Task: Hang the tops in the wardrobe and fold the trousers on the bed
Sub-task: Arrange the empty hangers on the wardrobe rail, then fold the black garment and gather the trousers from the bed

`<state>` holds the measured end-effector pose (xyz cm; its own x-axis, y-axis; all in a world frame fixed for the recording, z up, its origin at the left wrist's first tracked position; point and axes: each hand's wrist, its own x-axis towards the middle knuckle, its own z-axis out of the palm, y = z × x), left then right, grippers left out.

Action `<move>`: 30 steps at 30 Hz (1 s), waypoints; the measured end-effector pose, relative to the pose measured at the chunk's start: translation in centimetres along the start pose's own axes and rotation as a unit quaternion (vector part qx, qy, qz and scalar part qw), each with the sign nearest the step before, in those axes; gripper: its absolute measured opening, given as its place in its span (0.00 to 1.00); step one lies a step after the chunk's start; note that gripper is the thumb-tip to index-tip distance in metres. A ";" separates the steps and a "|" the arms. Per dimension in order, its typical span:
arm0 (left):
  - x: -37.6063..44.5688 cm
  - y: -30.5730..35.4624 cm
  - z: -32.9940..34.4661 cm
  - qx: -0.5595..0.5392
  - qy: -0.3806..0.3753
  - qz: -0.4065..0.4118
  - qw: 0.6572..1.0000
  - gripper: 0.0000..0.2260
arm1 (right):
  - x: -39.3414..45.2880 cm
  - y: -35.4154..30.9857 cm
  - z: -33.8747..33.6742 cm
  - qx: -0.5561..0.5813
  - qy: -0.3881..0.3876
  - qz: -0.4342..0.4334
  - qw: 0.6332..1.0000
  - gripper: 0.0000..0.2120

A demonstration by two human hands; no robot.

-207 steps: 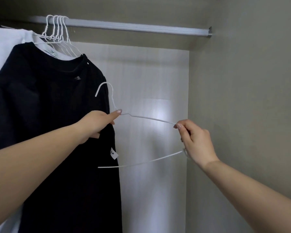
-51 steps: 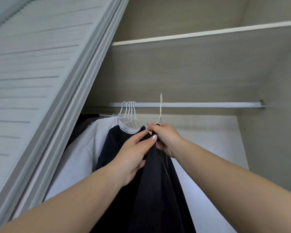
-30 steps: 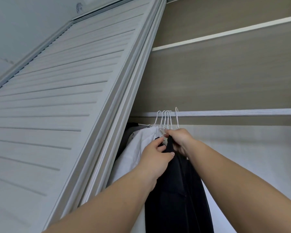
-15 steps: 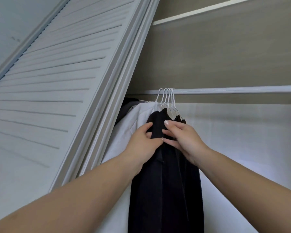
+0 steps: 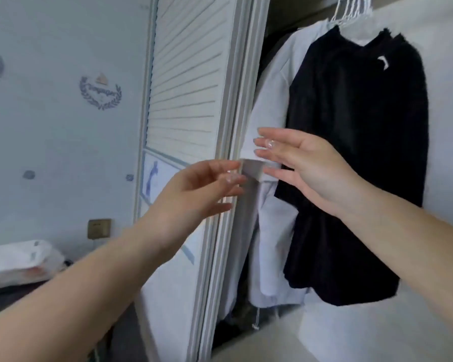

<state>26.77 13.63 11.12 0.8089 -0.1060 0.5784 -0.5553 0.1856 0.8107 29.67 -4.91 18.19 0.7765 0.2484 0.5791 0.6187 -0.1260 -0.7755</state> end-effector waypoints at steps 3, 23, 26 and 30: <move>-7.7 -1.4 -4.2 0.021 0.084 -0.048 0.995 0.06 | -3.8 2.2 5.7 0.062 -0.062 0.051 0.995 0.09; -61.1 9.9 -13.7 0.120 0.617 -0.231 0.742 0.04 | -36.2 -3.4 44.4 0.223 -0.548 0.203 0.780 0.10; -69.3 14.8 -13.6 0.135 0.664 -0.231 0.699 0.05 | -43.1 -8.1 49.2 0.236 -0.599 0.205 0.738 0.11; -77.8 20.1 -13.4 0.153 0.705 -0.226 0.655 0.05 | -50.6 -13.0 54.3 0.247 -0.648 0.202 0.692 0.12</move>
<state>-44.73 38.69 -18.77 0.1592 0.9646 -0.2101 -0.0354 0.2183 0.9752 -24.11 36.31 -14.71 -0.0830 0.9814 -0.1730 0.0182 -0.1720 -0.9849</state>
